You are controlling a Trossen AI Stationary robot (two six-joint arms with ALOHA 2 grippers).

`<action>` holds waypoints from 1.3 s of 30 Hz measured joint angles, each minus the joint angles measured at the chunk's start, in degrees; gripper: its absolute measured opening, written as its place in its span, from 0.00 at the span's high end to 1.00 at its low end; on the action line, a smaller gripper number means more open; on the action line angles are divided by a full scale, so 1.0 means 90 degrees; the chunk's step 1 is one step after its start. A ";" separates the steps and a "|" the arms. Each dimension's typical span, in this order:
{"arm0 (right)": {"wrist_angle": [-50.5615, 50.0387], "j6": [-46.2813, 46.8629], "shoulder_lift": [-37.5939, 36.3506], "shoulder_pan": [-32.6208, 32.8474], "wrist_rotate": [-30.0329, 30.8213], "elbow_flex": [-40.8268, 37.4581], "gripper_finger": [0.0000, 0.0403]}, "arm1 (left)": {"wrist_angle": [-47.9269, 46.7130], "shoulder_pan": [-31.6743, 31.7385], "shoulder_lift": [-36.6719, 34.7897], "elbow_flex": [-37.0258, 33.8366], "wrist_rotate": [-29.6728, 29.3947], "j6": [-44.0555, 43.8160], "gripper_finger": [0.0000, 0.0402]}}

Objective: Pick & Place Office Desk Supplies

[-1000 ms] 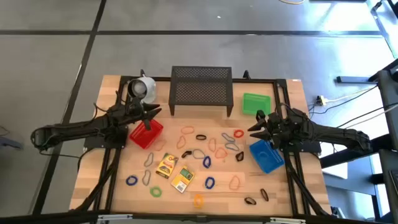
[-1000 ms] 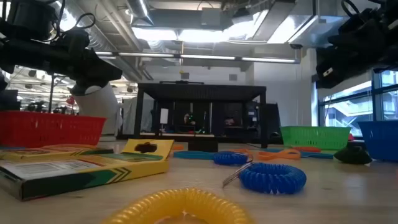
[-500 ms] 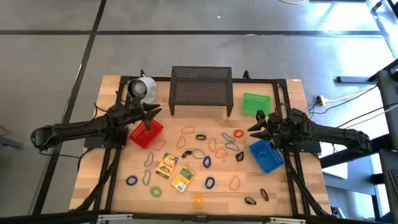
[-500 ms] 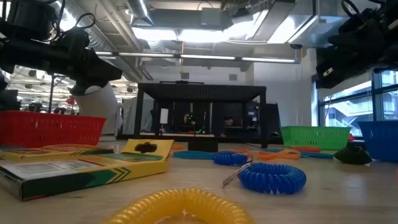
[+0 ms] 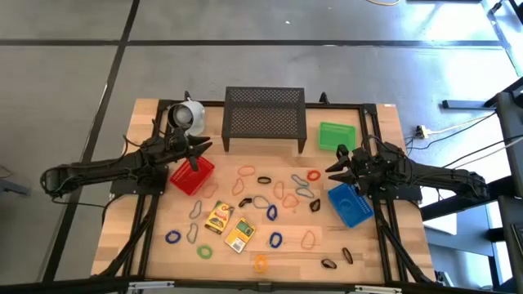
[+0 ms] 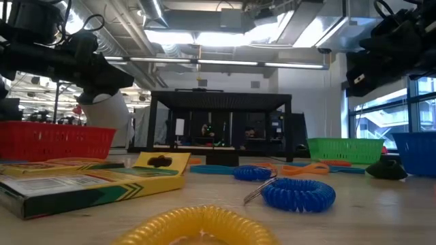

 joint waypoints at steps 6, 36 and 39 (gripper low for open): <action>-0.0001 0.0000 0.0001 0.0000 0.0000 0.0000 0.68 | 0.0001 0.0000 0.0002 0.0000 0.0000 0.0000 0.74; 0.0029 0.1519 0.0000 0.0000 0.1473 0.0002 0.68 | 0.0002 0.0002 0.0002 0.0000 -0.0251 -0.0090 0.74; 0.0029 0.1723 0.0000 0.0000 0.1484 0.0000 0.68 | 0.0158 -0.0003 0.0002 0.0000 -0.0188 -0.0348 0.75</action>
